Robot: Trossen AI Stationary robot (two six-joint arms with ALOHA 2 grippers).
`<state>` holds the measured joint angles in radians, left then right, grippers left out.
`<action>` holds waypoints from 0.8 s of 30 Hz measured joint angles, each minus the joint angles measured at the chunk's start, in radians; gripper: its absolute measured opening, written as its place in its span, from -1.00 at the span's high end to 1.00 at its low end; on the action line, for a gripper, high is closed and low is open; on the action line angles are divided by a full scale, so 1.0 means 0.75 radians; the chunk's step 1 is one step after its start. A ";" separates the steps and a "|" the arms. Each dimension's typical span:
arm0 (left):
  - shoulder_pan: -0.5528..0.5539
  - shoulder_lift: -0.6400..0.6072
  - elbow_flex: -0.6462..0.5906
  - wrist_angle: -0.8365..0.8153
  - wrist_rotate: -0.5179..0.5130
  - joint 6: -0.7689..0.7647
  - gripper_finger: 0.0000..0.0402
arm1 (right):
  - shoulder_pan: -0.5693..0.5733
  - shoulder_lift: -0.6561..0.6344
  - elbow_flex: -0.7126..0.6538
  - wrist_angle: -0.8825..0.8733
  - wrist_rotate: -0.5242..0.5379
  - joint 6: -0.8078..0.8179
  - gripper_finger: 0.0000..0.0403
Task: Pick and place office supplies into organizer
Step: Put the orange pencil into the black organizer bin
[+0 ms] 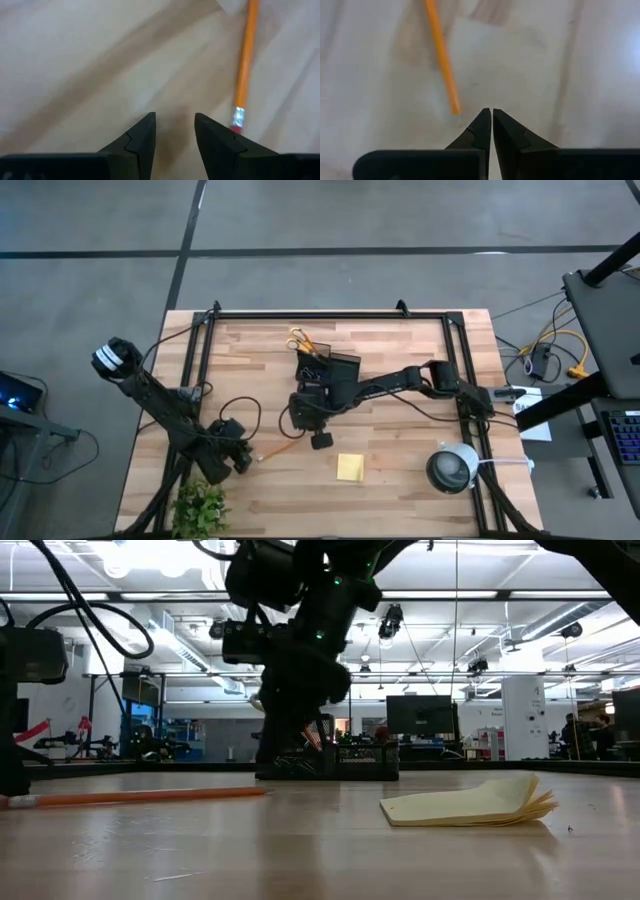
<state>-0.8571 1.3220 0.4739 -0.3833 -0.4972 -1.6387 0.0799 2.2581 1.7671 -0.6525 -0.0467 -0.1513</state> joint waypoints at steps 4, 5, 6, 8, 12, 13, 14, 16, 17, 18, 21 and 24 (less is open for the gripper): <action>-0.003 -0.001 0.061 0.032 0.033 0.036 0.40 | 0.034 0.000 -0.015 -0.034 -0.047 0.022 0.96; -0.002 -0.001 0.071 0.024 0.026 0.040 0.40 | 0.048 0.000 -0.016 -0.034 -0.046 0.019 0.96; -0.001 -0.001 0.081 0.022 0.022 0.050 0.40 | 0.061 0.000 -0.016 -0.033 -0.046 0.012 0.96; -0.002 -0.001 0.107 0.025 0.021 0.075 0.40 | 0.087 0.000 -0.014 -0.031 -0.049 -0.011 0.96; -0.002 0.005 0.135 0.021 0.013 0.108 0.40 | 0.118 0.001 -0.020 -0.029 -0.043 -0.054 0.96; -0.002 0.009 0.138 0.023 0.011 0.109 0.40 | 0.119 0.003 -0.021 -0.030 -0.034 -0.053 0.96; -0.002 0.015 0.138 0.021 0.011 0.109 0.40 | 0.119 0.004 -0.022 -0.029 -0.016 -0.049 0.96; -0.002 0.030 0.139 0.021 0.011 0.100 0.40 | 0.118 0.006 -0.022 -0.028 0.041 -0.047 0.96; -0.002 0.039 0.140 0.020 0.012 0.099 0.40 | 0.117 0.006 -0.021 -0.026 0.060 -0.046 0.95; -0.002 0.048 0.143 0.019 0.011 0.099 0.40 | 0.114 0.006 -0.015 -0.022 0.065 -0.048 0.95; -0.002 0.076 0.159 0.023 0.009 0.099 0.40 | 0.108 0.005 -0.005 -0.015 0.066 -0.056 0.89; -0.002 0.102 0.173 0.023 0.013 0.099 0.40 | 0.108 0.005 -0.005 -0.032 0.059 -0.062 0.75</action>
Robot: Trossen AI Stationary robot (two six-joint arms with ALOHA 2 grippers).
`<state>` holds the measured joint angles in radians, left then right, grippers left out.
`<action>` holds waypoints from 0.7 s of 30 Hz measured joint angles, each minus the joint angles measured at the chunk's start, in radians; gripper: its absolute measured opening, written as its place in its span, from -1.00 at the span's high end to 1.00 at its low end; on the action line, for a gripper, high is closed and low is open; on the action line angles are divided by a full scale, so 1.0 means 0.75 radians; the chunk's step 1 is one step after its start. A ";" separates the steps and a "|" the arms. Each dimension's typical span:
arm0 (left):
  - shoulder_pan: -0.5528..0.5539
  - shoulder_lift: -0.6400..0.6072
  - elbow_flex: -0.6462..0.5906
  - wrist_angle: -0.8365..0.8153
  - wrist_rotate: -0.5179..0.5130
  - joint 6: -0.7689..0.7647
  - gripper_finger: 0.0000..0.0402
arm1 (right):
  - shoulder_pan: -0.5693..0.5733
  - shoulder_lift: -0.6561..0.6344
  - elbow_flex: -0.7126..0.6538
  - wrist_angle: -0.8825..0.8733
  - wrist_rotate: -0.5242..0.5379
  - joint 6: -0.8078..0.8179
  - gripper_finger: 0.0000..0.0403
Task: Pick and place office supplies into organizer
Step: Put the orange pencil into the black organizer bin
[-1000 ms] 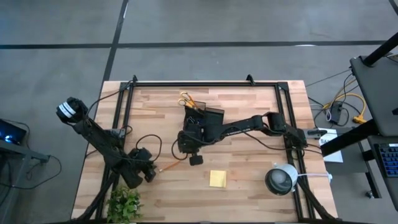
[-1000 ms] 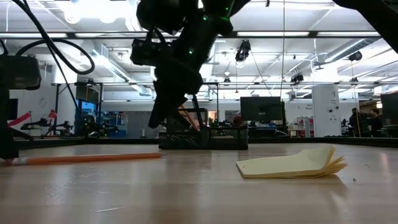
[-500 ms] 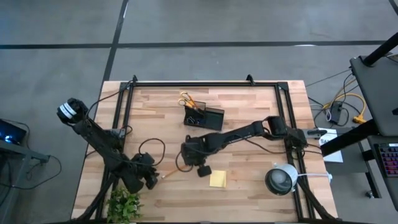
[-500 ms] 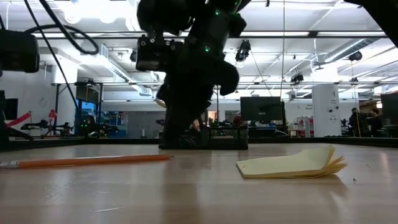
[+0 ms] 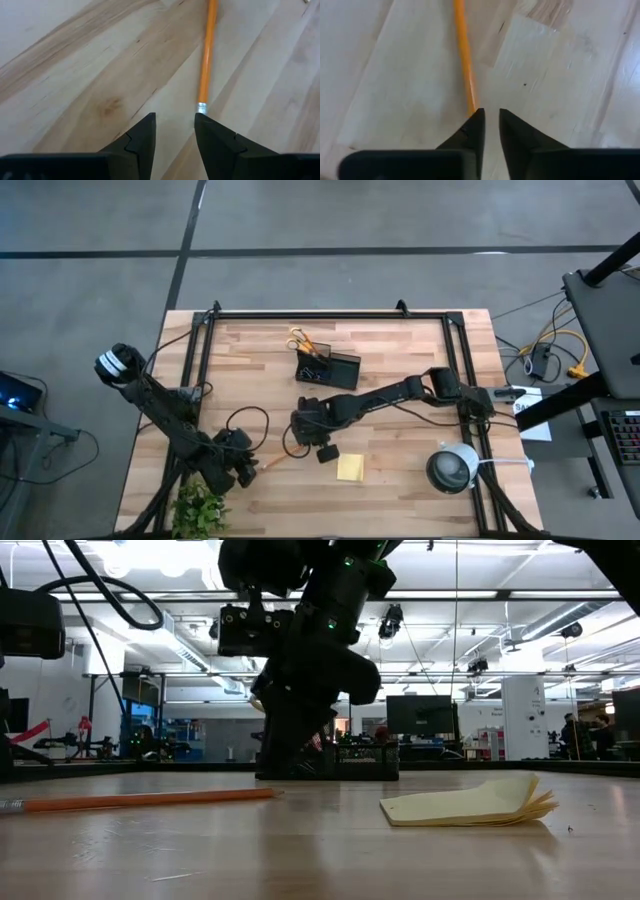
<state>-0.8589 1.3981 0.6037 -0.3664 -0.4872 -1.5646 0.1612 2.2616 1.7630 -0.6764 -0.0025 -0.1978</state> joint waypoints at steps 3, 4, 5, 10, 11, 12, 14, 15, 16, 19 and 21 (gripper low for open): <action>0.000 0.011 0.010 0.000 0.016 0.001 0.40 | 0.004 0.000 -0.002 -0.003 -0.002 -0.008 0.58; 0.000 0.012 0.011 0.000 0.022 0.001 0.40 | 0.004 0.000 -0.003 -0.005 -0.002 -0.020 0.53; 0.000 0.012 0.011 0.000 0.023 0.001 0.40 | 0.006 0.000 -0.003 -0.004 -0.002 -0.035 0.48; 0.000 0.012 0.013 0.003 0.025 0.001 0.40 | 0.006 0.000 -0.007 0.000 -0.007 -0.119 0.34; 0.000 0.012 0.013 0.006 0.026 0.001 0.40 | 0.004 0.000 -0.009 -0.001 -0.007 -0.122 0.34; 0.000 0.012 0.013 0.015 0.028 0.001 0.40 | 0.003 0.000 -0.014 -0.002 -0.015 -0.121 0.35; 0.000 0.012 0.013 0.046 0.031 0.005 0.40 | -0.003 0.000 -0.021 -0.008 -0.054 -0.121 0.39; 0.000 0.012 0.013 0.060 0.031 0.012 0.40 | -0.005 0.000 -0.024 -0.008 -0.068 -0.121 0.43; 0.000 0.012 0.013 0.076 0.032 0.021 0.40 | -0.007 0.000 -0.029 -0.006 -0.073 -0.121 0.47; 0.000 0.012 0.013 0.103 0.035 0.039 0.40 | -0.009 0.000 -0.042 0.000 -0.074 -0.126 0.61; 0.000 0.012 0.013 0.099 0.036 0.038 0.40 | -0.011 0.000 -0.043 0.004 -0.076 -0.126 0.70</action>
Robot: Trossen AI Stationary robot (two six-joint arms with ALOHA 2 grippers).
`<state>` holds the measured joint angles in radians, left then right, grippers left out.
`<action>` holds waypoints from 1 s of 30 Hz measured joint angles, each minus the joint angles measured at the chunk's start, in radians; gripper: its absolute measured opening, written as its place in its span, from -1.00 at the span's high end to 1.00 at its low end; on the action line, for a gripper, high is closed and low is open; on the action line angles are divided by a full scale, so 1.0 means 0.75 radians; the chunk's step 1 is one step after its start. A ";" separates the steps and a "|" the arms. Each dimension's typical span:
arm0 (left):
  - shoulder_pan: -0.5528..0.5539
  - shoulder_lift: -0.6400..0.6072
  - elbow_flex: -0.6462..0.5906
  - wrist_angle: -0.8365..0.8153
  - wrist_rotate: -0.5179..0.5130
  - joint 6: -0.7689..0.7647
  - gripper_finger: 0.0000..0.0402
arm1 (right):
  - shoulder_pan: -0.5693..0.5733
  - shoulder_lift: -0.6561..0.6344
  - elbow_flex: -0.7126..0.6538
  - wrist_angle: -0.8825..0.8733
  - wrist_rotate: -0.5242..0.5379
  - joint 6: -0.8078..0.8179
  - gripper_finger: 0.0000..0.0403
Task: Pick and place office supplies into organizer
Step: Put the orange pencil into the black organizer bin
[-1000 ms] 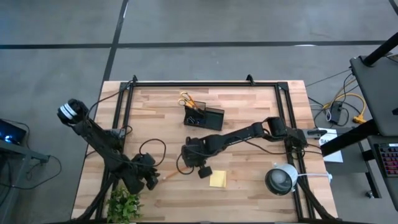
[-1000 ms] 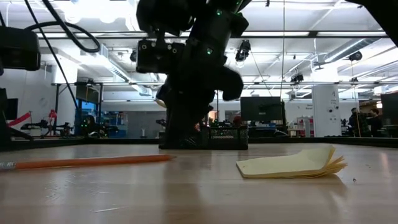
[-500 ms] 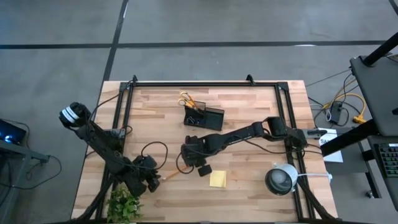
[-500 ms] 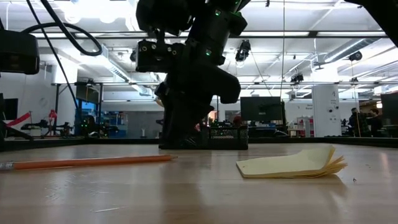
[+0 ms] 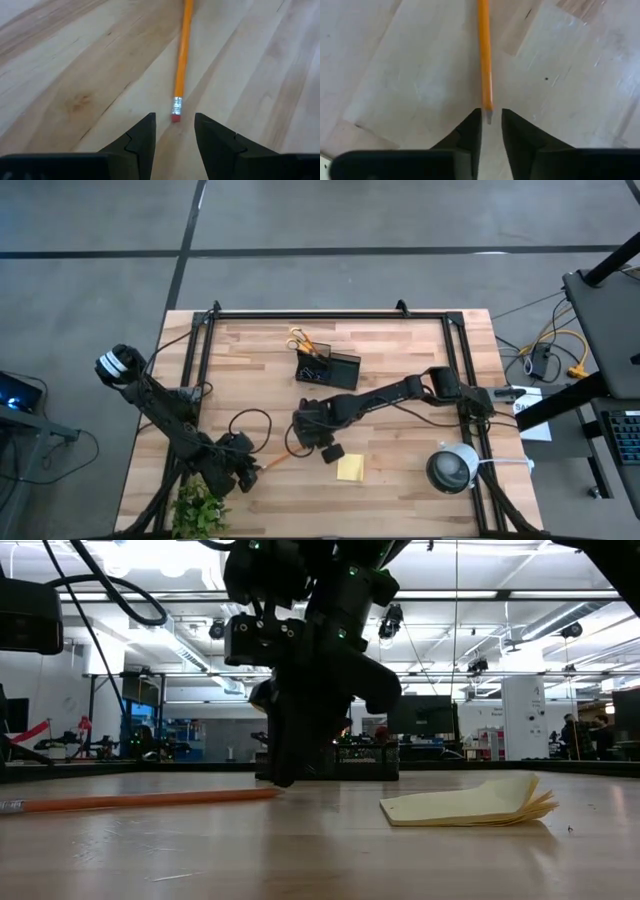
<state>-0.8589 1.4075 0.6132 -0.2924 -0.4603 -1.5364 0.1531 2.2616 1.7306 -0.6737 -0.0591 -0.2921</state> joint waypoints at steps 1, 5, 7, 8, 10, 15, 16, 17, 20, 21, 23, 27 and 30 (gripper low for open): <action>0.000 0.000 0.000 0.001 0.000 0.000 0.40 | -0.001 0.000 0.000 0.003 -0.001 0.000 0.74; 0.000 -0.001 0.000 0.000 0.000 0.000 0.40 | -0.004 0.000 -0.007 0.016 -0.001 -0.004 0.83; 0.000 -0.001 0.000 0.000 0.000 -0.001 0.40 | -0.005 0.000 -0.021 0.037 -0.001 -0.004 0.84; 0.000 -0.001 -0.001 0.000 0.001 -0.001 0.40 | -0.005 0.000 -0.029 0.045 -0.001 -0.004 0.85; 0.000 -0.001 -0.001 0.000 0.005 -0.001 0.40 | -0.005 0.000 -0.042 0.055 -0.002 -0.005 0.85; 0.000 -0.001 -0.001 -0.001 0.011 -0.002 0.40 | -0.005 0.000 -0.061 0.062 -0.002 -0.004 0.85; 0.000 -0.001 -0.001 -0.001 0.012 -0.002 0.40 | -0.005 0.000 -0.062 0.067 -0.002 -0.002 0.85; 0.000 -0.001 -0.001 -0.001 0.012 -0.002 0.40 | -0.005 0.000 -0.062 0.072 -0.002 0.000 0.85; 0.000 -0.002 -0.001 -0.001 0.014 -0.002 0.40 | -0.005 0.000 -0.062 0.081 -0.002 -0.004 0.85; 0.000 -0.002 -0.001 -0.001 0.015 -0.003 0.40 | -0.005 0.000 -0.063 0.081 -0.002 -0.004 0.85; 0.000 -0.002 -0.001 -0.001 0.022 -0.003 0.40 | -0.006 0.000 -0.066 0.084 -0.014 -0.006 0.87; 0.000 -0.002 -0.001 0.000 0.046 -0.004 0.40 | -0.009 -0.001 -0.076 0.085 -0.053 0.016 0.94; 0.000 -0.002 0.002 0.006 0.049 -0.004 0.40 | -0.011 -0.003 -0.084 0.085 -0.069 0.051 0.95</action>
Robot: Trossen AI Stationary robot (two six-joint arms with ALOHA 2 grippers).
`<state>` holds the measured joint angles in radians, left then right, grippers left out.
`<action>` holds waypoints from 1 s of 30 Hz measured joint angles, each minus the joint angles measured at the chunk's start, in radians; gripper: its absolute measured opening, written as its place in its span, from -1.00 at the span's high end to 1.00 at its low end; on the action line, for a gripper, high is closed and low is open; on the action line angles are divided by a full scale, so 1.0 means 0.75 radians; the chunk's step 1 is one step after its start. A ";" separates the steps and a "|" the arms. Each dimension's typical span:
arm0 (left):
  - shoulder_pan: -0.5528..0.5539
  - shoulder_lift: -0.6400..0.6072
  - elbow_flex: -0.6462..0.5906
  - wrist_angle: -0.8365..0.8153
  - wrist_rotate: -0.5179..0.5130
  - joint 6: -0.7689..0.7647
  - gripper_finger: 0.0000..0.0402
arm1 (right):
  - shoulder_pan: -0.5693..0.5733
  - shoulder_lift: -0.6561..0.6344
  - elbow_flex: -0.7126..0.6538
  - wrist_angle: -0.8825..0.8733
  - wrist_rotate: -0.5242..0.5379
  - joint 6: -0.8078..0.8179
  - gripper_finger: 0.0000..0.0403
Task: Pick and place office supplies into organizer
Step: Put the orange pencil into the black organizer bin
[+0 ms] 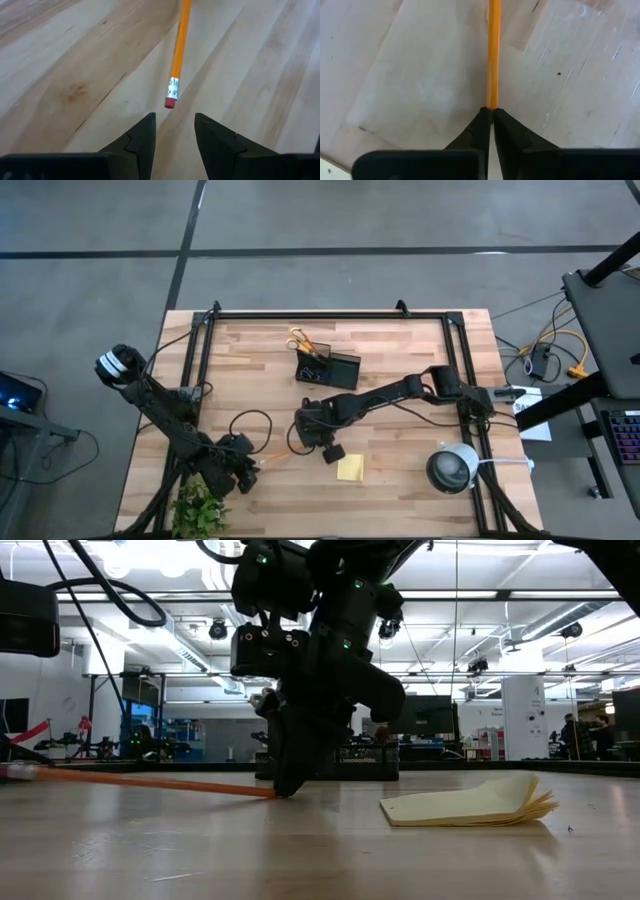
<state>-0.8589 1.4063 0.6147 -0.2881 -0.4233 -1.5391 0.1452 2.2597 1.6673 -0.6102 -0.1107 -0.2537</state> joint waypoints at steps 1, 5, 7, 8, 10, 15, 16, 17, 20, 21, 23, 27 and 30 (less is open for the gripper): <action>0.000 0.000 0.000 0.005 0.000 0.001 0.40 | -0.001 0.000 -0.002 0.001 -0.002 0.008 0.95; 0.000 0.000 0.000 0.030 0.000 0.001 0.40 | -0.002 -0.001 -0.009 0.004 -0.006 0.020 0.95; 0.000 0.000 0.000 0.030 -0.001 0.002 0.40 | -0.003 -0.002 -0.012 0.005 -0.006 0.020 0.96; 0.000 0.000 0.000 0.027 -0.001 0.005 0.40 | -0.003 -0.002 -0.012 0.005 -0.006 0.020 0.96; 0.002 -0.001 0.000 0.017 -0.004 0.022 0.40 | -0.003 -0.002 -0.012 0.005 -0.006 0.024 0.96; 0.022 -0.001 -0.003 -0.043 -0.048 0.050 0.40 | -0.003 -0.002 -0.013 0.006 -0.005 0.024 0.96; 0.024 -0.001 -0.002 -0.057 -0.050 0.050 0.40 | -0.002 -0.002 -0.013 0.006 -0.005 0.025 0.96; 0.025 -0.001 -0.002 -0.070 -0.052 0.051 0.40 | -0.003 -0.002 -0.013 0.006 -0.005 0.025 0.96; 0.024 -0.001 -0.002 -0.085 -0.050 0.092 0.40 | -0.003 -0.001 -0.013 0.005 -0.004 0.024 0.96; 0.024 -0.001 -0.002 -0.078 -0.050 0.134 0.40 | -0.003 0.000 -0.013 0.005 -0.004 0.024 0.96; 0.024 -0.001 0.005 -0.077 -0.051 0.239 0.40 | -0.003 0.000 -0.013 0.005 -0.004 0.021 0.96; 0.024 -0.001 0.016 -0.073 -0.051 0.450 0.40 | -0.003 0.001 -0.013 0.005 -0.002 0.020 0.96; 0.026 -0.001 0.022 -0.061 -0.051 0.526 0.40 | -0.002 0.001 -0.013 0.005 0.006 0.020 0.96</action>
<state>-0.8396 1.4059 0.6315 -0.3341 -0.4617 -1.1446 0.1436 2.2601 1.6573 -0.6064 -0.1062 -0.2385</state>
